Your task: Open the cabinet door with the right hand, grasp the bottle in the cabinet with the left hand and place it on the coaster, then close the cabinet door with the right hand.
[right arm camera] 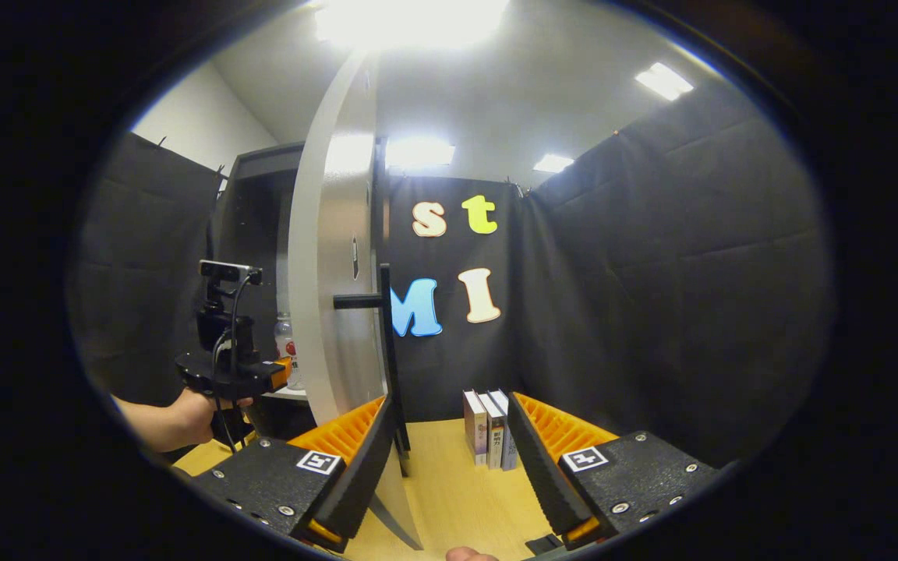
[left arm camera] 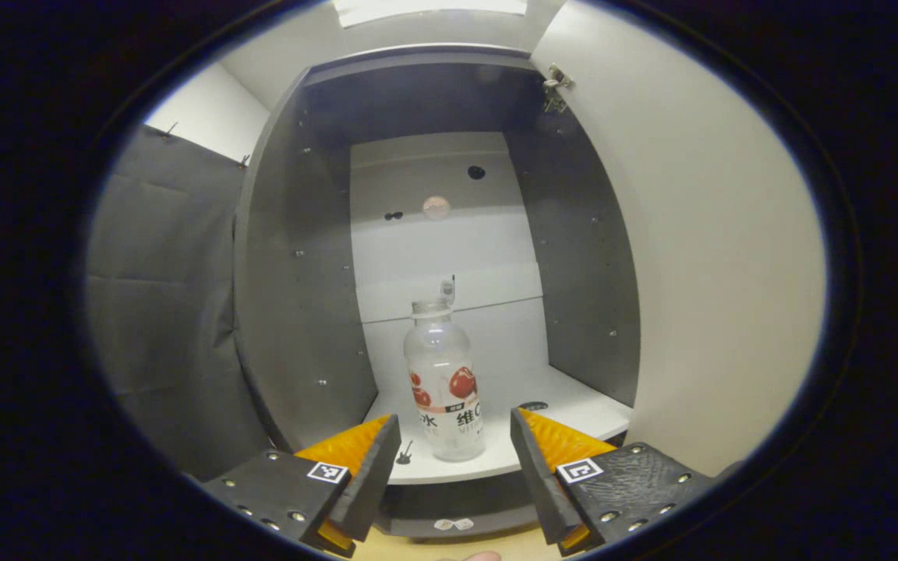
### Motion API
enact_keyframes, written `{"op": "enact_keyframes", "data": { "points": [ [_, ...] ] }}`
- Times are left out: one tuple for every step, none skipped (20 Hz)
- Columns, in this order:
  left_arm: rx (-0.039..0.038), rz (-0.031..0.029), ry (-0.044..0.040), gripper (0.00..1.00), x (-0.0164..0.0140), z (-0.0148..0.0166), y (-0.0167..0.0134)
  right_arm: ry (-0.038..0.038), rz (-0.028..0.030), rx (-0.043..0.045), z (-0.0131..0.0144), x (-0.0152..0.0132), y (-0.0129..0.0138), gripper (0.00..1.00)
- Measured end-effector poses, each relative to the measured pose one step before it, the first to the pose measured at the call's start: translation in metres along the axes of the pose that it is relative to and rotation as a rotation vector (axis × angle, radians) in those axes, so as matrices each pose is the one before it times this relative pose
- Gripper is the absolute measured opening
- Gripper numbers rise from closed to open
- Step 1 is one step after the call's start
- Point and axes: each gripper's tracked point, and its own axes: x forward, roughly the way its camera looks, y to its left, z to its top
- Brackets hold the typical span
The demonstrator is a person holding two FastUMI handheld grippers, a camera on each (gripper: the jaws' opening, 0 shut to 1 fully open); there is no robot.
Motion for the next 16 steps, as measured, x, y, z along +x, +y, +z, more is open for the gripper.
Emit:
{"op": "enact_keyframes", "data": {
  "points": [
    [0.01962, 0.00541, -0.00059, 0.81, 0.01044, -0.00020, 0.00193, -0.00130, -0.00988, -0.00448, 0.00059, -0.00196, 0.00051, 0.88],
    [0.01767, 0.02263, -0.00717, 0.84, 0.00938, 0.00175, 0.00806, -0.00622, -0.01028, -0.01106, 0.00101, -0.00034, 0.00201, 0.88],
    [-0.00077, 0.00843, -0.01312, 0.84, 0.00993, 0.00132, 0.00298, -0.00576, -0.00366, -0.00314, 0.00030, -0.00308, 0.00495, 0.87],
    [-0.01286, -0.00294, -0.00811, 0.84, 0.00827, 0.00008, 0.00112, -0.00136, -0.00318, 0.00824, 0.00048, -0.00168, 0.00174, 0.87],
    [-0.01697, -0.00462, -0.00317, 0.81, 0.00792, -0.00040, 0.00065, -0.00113, -0.00541, 0.00785, -0.00130, -0.00125, -0.00247, 0.87],
    [-0.01052, -0.01039, -0.00007, 0.84, 0.00744, -0.00049, -0.00117, 0.00352, -0.00788, 0.00765, 0.00001, -0.00043, -0.00216, 0.87],
    [-0.00075, -0.00783, -0.00476, 0.81, 0.00783, 0.00047, -0.00092, 0.00341, -0.00549, -0.00129, -0.00117, 0.00269, -0.00042, 0.87],
    [0.00559, 0.00420, -0.00754, 0.77, 0.00877, 0.00084, 0.00330, -0.00183, -0.00350, -0.00429, 0.00149, -0.00008, 0.00039, 0.86],
    [-0.00016, 0.00425, -0.00630, 0.81, 0.00481, 0.00053, 0.00014, 0.00064, -0.00271, -0.00002, -0.00018, -0.00130, 0.00165, 0.82],
    [-0.00522, -0.00523, -0.00526, 0.81, 0.00459, -0.00108, -0.00212, 0.00171, -0.00963, -0.00163, 0.00028, -0.00140, 0.00068, 0.86],
    [-0.00042, -0.00419, -0.01064, 0.81, 0.00415, 0.00164, -0.00166, 0.00298, -0.00850, -0.00765, -0.00095, -0.00340, 0.00138, 0.85],
    [0.00409, 0.00947, -0.00987, 0.81, 0.00433, 0.00026, 0.00125, -0.00420, -0.00284, -0.00701, 0.00145, -0.00226, 0.00199, 0.84],
    [-0.00433, 0.00287, -0.00350, 0.77, 0.00301, 0.00037, 0.00059, -0.00221, -0.00072, 0.00409, 0.00028, -0.00088, 0.00057, 0.81],
    [-0.00806, -0.00596, 0.00309, 0.81, 0.00156, -0.00166, -0.00171, 0.00140, -0.00043, 0.00984, -0.00063, -0.00098, 0.00047, 0.79],
    [-0.00564, -0.00381, 0.00822, 0.84, 0.00035, -0.00237, 0.00030, -0.00133, -0.00103, 0.00412, 0.00042, 0.00069, -0.00129, 0.78],
    [-0.00882, -0.00729, 0.00747, 0.79, -0.00123, -0.00214, -0.00149, -0.00065, -0.00215, -0.00246, 0.00000, -0.00002, -0.00137, 0.78]
  ]
}}
